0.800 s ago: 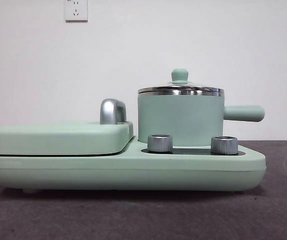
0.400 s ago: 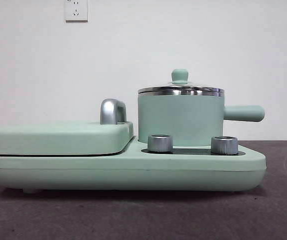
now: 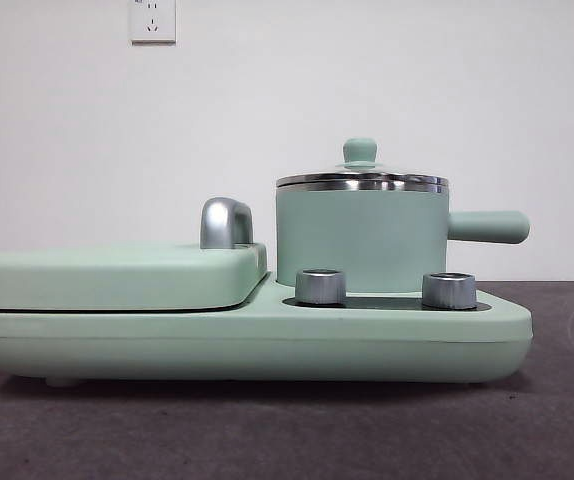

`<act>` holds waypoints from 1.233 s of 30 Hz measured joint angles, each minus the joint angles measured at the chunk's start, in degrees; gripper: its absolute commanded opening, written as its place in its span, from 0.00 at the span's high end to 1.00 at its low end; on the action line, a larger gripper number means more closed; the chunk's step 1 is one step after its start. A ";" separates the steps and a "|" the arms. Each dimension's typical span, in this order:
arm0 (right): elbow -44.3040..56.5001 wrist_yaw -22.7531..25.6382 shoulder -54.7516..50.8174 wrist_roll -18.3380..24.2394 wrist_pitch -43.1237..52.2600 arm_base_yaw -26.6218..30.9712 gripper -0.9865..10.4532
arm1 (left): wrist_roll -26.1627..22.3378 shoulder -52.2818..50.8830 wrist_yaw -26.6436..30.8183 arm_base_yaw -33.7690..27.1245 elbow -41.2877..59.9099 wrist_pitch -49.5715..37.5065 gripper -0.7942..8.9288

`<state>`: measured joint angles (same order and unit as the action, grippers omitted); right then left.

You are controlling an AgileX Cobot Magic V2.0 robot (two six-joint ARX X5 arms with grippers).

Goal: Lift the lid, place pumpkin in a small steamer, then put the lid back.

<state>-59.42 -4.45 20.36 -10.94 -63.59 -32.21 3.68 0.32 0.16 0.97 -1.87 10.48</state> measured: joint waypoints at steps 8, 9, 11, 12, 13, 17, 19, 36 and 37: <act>0.00 0.00 0.02 0.00 0.00 0.00 0.88 | -0.11 0.00 0.00 0.00 0.00 0.00 0.89; 0.00 0.02 0.00 0.00 0.00 0.00 0.88 | -0.11 0.00 0.00 0.00 0.00 0.00 0.89; 0.00 0.00 0.02 0.00 0.00 0.00 0.88 | -0.11 0.00 0.00 0.00 0.00 -0.02 0.89; 0.00 0.00 0.02 0.00 0.00 0.00 0.88 | -0.11 0.00 0.00 0.00 0.00 0.00 0.89; 0.00 0.00 0.00 0.00 0.00 0.00 0.88 | -0.11 0.00 0.00 0.00 0.00 -0.02 0.89; 0.00 0.74 0.00 0.02 0.04 0.48 0.88 | -0.11 0.00 0.00 0.00 0.00 0.00 0.89; 0.00 2.69 -0.24 0.02 0.20 3.06 0.88 | -0.11 0.00 0.00 0.00 0.00 0.00 0.89; 37.33 11.93 -9.01 5.38 46.40 29.27 0.88 | -0.11 0.00 0.00 0.00 0.00 0.00 0.89; 39.74 11.08 -9.49 5.53 49.37 29.97 0.88 | -0.11 0.00 0.00 0.00 0.00 0.00 0.89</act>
<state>-19.68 6.63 10.87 -5.41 -14.22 -2.24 3.57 0.32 0.16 0.97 -1.87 10.48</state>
